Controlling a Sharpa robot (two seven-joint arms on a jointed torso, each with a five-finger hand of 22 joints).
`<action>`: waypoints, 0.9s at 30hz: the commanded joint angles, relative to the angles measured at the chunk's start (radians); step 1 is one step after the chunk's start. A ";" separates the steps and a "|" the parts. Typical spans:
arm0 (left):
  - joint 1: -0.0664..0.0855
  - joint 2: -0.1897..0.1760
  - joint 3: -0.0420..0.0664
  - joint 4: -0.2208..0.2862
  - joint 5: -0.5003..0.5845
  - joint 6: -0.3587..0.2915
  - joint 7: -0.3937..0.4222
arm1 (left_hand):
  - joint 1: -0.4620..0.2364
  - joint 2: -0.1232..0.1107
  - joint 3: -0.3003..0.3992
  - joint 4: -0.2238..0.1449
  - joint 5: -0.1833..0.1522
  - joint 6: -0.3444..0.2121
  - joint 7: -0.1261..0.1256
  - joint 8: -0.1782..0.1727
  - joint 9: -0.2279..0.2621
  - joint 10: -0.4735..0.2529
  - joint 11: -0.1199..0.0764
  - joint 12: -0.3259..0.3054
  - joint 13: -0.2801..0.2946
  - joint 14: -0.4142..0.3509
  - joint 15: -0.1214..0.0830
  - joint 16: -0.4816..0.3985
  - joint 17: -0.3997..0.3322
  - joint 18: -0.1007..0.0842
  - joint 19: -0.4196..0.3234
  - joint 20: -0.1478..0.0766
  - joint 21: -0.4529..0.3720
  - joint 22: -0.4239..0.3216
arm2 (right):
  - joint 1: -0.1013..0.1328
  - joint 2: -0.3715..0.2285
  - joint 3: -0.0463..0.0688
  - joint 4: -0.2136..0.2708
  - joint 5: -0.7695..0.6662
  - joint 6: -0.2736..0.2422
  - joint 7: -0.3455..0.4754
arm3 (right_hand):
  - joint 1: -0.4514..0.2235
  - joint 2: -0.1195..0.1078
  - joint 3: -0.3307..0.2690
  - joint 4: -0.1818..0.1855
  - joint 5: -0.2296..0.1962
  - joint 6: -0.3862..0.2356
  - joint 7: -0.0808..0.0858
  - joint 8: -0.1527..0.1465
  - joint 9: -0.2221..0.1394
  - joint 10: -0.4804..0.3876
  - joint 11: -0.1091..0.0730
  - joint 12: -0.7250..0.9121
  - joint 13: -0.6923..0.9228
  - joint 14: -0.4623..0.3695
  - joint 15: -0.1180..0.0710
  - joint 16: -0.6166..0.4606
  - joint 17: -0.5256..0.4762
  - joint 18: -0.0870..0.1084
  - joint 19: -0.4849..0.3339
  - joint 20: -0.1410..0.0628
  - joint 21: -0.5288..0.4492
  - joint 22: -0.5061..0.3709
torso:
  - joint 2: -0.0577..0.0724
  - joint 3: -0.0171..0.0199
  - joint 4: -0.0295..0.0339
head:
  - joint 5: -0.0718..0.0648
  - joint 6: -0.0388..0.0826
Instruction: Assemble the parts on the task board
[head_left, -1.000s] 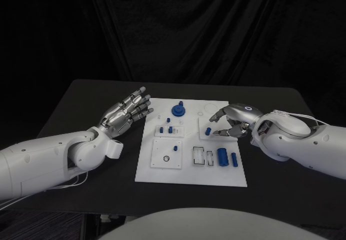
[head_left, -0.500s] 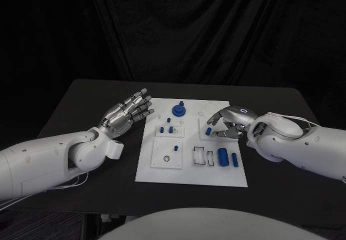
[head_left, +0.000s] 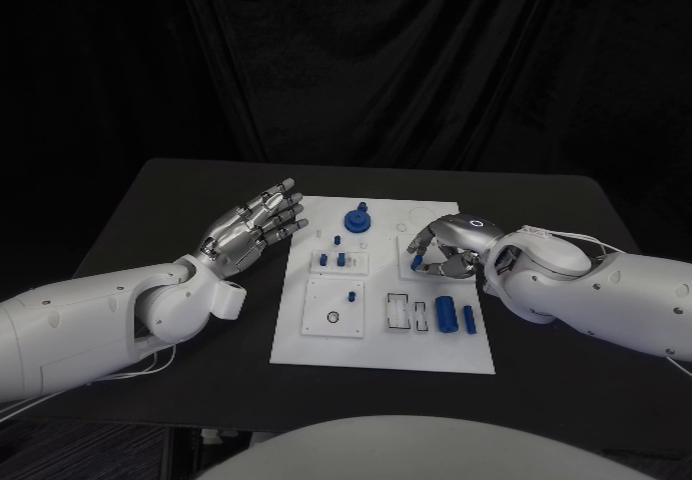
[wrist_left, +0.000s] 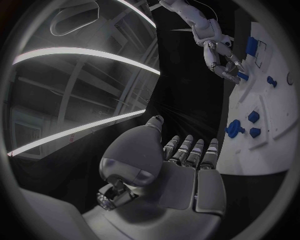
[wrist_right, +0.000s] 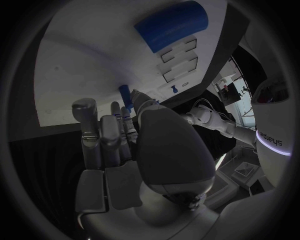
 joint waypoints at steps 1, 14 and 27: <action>-0.002 0.000 0.001 0.003 0.002 0.019 0.087 | 0.001 0.008 0.007 -0.002 0.005 0.005 0.005 0.007 0.001 0.000 0.010 0.004 0.001 0.000 0.007 0.008 0.001 -0.012 0.008 -0.002 0.007 0.002 | -0.003 0.003 0.001 -0.003 -0.001 -0.004 0.009 | 0.009 0.000 0.012 0.001 0.004 0.016 0.001 0.008 0.005 0.020 -0.004 -0.002 0.000 0.001 -0.009 0.005 0.002 -0.017 0.007 -0.004 0.007 0.091 | 0.000 -0.0001 -0.0013 | 0.001 0.000; -0.003 -0.003 0.001 0.007 0.002 0.023 0.082 | 0.002 0.007 0.011 -0.002 0.005 0.032 0.023 0.014 0.005 0.003 0.015 0.014 0.002 0.005 0.014 0.018 0.003 -0.018 0.021 -0.002 0.012 0.008 | -0.004 0.001 0.001 -0.003 -0.014 -0.003 0.006 | 0.030 -0.016 0.070 -0.014 0.061 0.094 0.004 0.036 0.041 0.118 -0.022 -0.037 -0.006 0.010 -0.025 0.005 0.007 -0.020 0.016 -0.021 0.025 0.095 | 0.000 0.0003 -0.0012 | 0.006 0.000; -0.004 -0.001 0.001 0.005 0.002 0.025 0.076 | 0.002 0.007 0.013 -0.002 0.005 0.044 0.032 0.017 0.007 0.004 0.017 0.018 0.003 0.007 0.017 0.023 0.004 -0.021 0.028 -0.001 0.015 0.011 | 0.006 -0.021 0.005 0.036 -0.025 -0.022 0.003 | 0.031 -0.015 0.093 -0.037 0.069 0.165 -0.016 0.072 0.086 0.174 -0.038 -0.062 -0.005 0.011 -0.038 0.000 0.002 -0.020 0.015 -0.032 0.031 0.095 | -0.001 0.0002 -0.0013 | 0.014 0.000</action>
